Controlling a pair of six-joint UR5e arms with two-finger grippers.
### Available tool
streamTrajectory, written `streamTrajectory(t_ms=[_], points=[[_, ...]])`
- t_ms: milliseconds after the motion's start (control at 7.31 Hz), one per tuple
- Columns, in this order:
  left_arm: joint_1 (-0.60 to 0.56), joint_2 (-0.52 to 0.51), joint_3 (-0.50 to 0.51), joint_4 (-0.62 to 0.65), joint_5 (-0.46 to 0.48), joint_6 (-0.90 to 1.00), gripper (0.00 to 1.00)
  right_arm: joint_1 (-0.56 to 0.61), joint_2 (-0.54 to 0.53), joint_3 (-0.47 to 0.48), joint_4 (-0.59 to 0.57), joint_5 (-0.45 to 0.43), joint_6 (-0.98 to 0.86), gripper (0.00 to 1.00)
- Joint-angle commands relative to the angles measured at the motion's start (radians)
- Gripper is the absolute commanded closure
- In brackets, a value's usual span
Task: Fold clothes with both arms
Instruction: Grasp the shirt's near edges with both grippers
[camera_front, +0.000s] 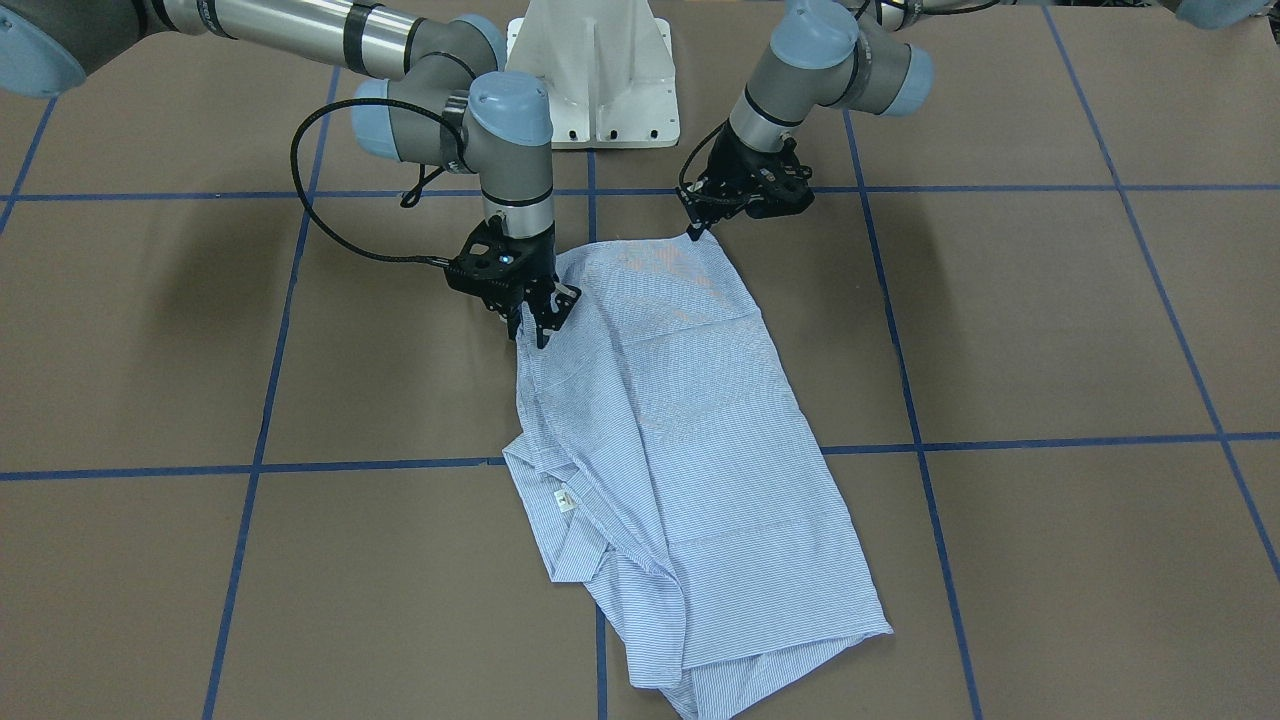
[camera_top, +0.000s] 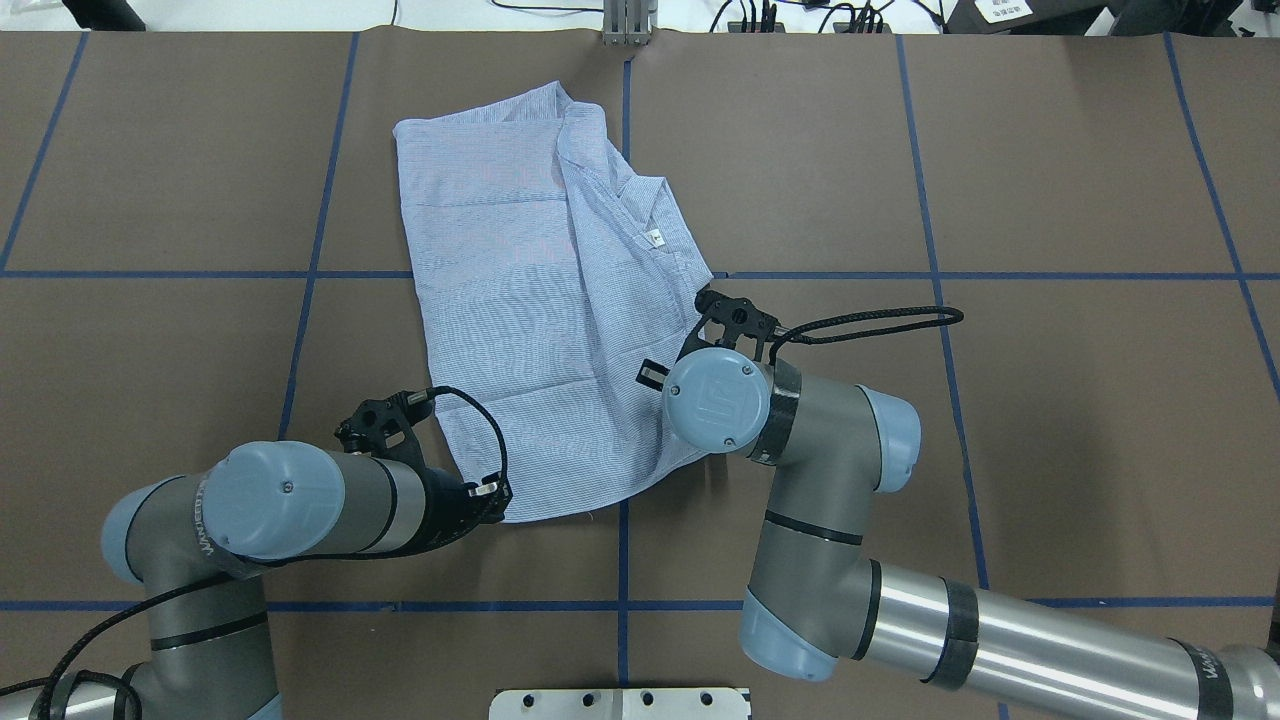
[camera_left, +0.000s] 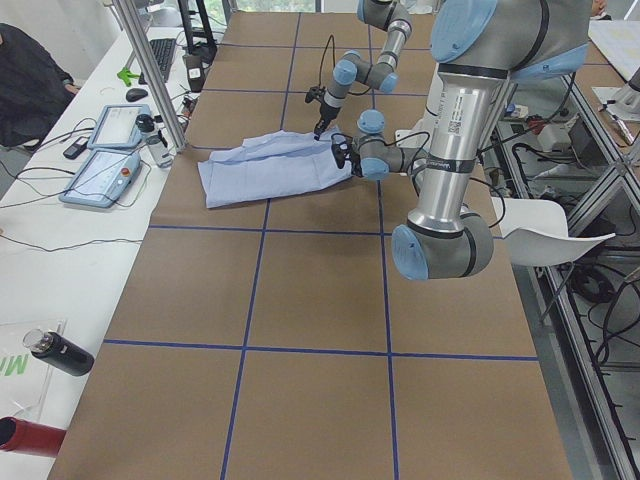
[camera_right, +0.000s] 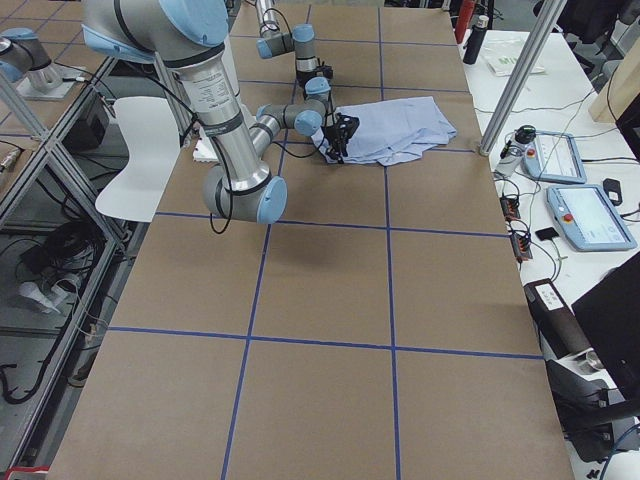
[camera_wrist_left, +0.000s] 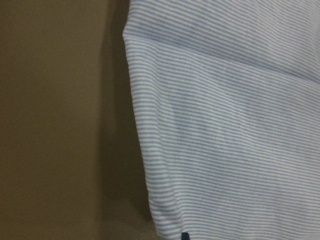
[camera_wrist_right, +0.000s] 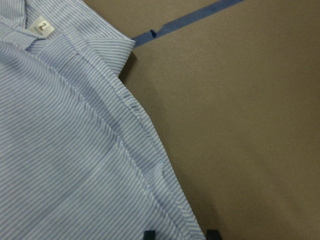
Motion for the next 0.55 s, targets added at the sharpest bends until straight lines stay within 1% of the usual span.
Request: streamTrajectory(t_ms=[0,410], points=[[0.000,0.000,0.000,0.000,0.000,0.001,1.00,-0.003,0.013,0.002,0.000,0.000,0.001,1.00],[-0.002,0.000,0.000,0.000,0.000,0.001,1.00,-0.003,0.019,0.007,0.000,0.004,-0.002,1.00]])
